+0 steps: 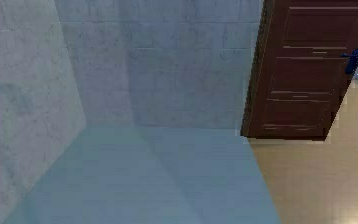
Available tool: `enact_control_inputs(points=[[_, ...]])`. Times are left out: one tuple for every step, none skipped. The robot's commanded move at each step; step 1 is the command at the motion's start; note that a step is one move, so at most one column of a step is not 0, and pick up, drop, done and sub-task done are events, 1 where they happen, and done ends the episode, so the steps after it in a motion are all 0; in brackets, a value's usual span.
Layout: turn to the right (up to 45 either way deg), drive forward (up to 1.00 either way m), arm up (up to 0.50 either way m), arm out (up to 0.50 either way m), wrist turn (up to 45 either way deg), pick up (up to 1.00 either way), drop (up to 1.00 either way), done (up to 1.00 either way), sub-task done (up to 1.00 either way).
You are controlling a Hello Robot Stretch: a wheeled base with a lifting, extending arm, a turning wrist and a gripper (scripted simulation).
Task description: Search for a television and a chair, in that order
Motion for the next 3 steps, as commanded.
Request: enact_control_inputs(points=[[0.0, 0.50, 0.00, 0.00, 0.0, 0.00, 0.00, 0.00, 0.00], [45.0, 0.00, 0.00, 0.00, 0.0, 0.00, 0.00, 0.00, 0.00], [21.0, 0.00, 0.00, 0.00, 0.0, 0.00, 0.00, 0.00, 0.00]])
